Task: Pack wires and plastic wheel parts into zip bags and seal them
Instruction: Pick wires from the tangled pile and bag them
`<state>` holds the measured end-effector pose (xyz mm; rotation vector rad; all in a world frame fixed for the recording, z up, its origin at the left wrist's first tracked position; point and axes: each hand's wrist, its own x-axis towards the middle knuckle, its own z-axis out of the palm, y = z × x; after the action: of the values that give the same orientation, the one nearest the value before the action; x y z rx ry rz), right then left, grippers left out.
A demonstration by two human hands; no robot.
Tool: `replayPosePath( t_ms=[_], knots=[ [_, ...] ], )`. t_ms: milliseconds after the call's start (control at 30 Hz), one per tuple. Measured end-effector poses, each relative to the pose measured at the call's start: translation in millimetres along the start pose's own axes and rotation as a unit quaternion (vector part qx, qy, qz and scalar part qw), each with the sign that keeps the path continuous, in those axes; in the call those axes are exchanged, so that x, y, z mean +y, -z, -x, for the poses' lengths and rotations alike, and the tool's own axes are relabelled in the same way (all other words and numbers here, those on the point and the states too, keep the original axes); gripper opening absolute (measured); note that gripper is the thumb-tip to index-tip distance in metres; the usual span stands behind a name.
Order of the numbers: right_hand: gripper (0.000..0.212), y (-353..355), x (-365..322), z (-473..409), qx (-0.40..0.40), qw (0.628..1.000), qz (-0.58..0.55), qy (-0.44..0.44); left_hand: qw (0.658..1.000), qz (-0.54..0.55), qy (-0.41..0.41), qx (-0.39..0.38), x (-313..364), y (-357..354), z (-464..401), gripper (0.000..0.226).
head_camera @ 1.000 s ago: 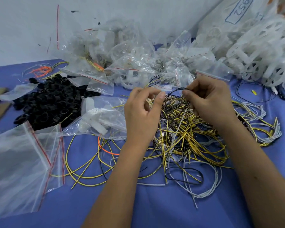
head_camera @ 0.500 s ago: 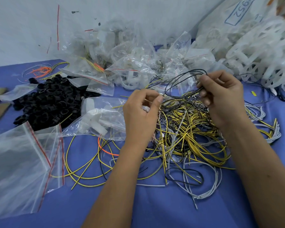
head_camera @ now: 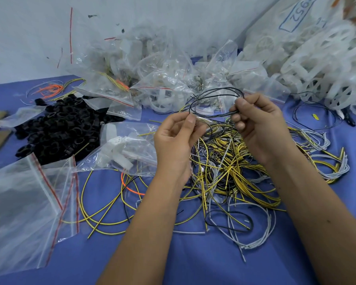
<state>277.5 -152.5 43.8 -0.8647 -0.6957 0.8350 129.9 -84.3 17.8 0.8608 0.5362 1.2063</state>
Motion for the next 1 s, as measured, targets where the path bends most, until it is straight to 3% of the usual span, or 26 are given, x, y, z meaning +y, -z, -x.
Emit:
replayPosePath(
  t_ms=[100, 267, 367, 467, 567, 633, 700, 800, 1000],
  knots=[
    [0.023, -1, 4, 0, -0.015, 1.000, 0.024, -0.007, 0.996, 0.063, 0.068, -0.015, -3, -2, 1, 0.021],
    [0.020, -1, 8, 0, 0.014, 0.999, 0.043, -0.012, 0.992, -0.106, 0.070, 0.009, -10, 1, 1, 0.015],
    [0.021, 3, 9, -2, 0.064, 0.990, 0.125, 0.010, 0.984, -0.165, 0.023, 0.056, -2, 11, -5, 0.015],
    [0.020, 7, 8, -3, 0.047, 0.983, 0.177, 0.020, 0.957, -0.265, -0.078, 0.090, 10, 24, -13, 0.010],
    [0.016, 4, 12, -1, -0.043, 0.971, 0.236, 0.018, 0.940, -0.312, -0.135, -0.003, 16, 28, -15, 0.017],
    [0.016, 0, 18, 1, -0.083, 0.956, 0.280, 0.021, 0.928, -0.340, -0.134, -0.068, 14, 26, -13, 0.029],
    [0.017, -3, 22, 3, -0.097, 0.940, 0.326, 0.040, 0.930, -0.336, -0.123, -0.086, 12, 23, -11, 0.034],
    [0.016, -5, 22, 4, -0.116, 0.925, 0.357, 0.066, 0.937, -0.323, -0.079, -0.109, 12, 25, -11, 0.026],
    [0.010, -4, 20, 5, -0.123, 0.931, 0.336, 0.071, 0.935, -0.311, -0.035, -0.167, 17, 31, -12, 0.011]
  ],
)
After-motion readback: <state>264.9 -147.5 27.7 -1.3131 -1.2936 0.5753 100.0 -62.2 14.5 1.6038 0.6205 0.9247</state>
